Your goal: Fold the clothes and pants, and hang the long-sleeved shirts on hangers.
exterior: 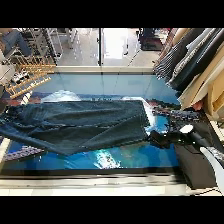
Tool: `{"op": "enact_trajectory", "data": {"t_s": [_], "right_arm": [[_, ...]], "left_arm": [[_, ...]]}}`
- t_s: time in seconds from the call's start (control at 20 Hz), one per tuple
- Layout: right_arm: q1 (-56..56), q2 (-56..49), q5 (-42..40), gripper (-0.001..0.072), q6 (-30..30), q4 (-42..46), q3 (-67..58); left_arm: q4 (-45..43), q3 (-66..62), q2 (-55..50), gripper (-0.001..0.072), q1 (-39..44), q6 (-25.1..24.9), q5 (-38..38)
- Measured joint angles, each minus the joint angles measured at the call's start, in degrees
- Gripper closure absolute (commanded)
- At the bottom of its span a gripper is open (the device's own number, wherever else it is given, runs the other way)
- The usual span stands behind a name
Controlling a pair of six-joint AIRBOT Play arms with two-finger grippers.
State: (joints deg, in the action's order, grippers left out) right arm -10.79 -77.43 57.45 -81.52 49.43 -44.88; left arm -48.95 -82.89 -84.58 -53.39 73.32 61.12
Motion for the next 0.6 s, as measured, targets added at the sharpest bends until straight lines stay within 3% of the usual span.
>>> {"op": "enact_trajectory", "data": {"t_s": [0.1,0.2,0.25,0.45,0.6], "right_arm": [[1.4,-2.1,-4.2,0.0292,-0.1,-2.2,0.2],[3.0,-3.7,-9.8,0.0567,-0.2,-5.4,0.2],[3.8,-4.3,-13.1,0.0650,-0.2,-6.3,0.2],[6.0,-4.9,-24.3,0.0675,-0.3,-10.8,-4.9],[6.5,-3.2,-26.8,0.0675,0.0,-8.7,-17.9]], "left_arm": [[0.0,0.0,0.0,0.0689,0.0,0.0,0.0],[-0.2,0.0,0.0,0.0689,0.0,0.0,0.0],[-0.2,0.0,-0.1,0.0689,0.0,0.0,0.0],[1.5,-0.1,-0.1,0.0691,0.0,2.5,0.1],[8.6,-2.9,-0.1,0.0690,-0.1,4.2,-0.8]]}}
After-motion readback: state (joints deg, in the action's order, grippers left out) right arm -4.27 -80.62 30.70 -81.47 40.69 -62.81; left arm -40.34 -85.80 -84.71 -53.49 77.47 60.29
